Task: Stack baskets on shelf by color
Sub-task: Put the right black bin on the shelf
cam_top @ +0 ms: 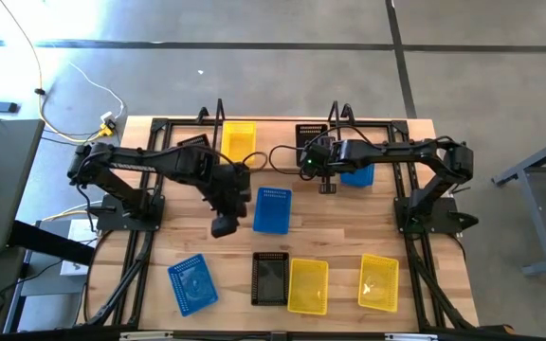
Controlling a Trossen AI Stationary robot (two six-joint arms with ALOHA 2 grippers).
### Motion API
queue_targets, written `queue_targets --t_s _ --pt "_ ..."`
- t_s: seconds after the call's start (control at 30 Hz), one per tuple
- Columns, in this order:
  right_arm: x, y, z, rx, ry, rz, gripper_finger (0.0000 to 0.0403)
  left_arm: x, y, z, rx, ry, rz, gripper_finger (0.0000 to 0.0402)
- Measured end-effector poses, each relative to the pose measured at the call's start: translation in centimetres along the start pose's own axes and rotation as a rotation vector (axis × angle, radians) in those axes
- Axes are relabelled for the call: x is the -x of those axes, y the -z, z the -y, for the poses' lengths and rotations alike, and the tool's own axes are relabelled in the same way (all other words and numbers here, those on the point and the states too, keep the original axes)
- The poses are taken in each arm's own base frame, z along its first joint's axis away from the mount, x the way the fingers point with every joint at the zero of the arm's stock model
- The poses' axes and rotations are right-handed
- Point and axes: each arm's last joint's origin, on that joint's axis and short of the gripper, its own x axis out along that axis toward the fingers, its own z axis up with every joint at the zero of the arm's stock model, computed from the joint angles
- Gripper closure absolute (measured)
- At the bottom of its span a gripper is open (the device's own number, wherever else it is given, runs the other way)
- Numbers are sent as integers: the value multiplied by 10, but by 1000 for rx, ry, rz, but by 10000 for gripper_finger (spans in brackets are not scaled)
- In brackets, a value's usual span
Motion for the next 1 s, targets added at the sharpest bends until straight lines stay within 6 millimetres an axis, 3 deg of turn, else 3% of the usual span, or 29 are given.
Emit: queue_targets --t_s 0.77,1.0 --pt "0 0 3 -11 44 -7 371 -12 29 46 20 -1 -128 275" --pt "-1 0 4 -12 51 -8 321 -14 35 56 -12 8 -143 275"
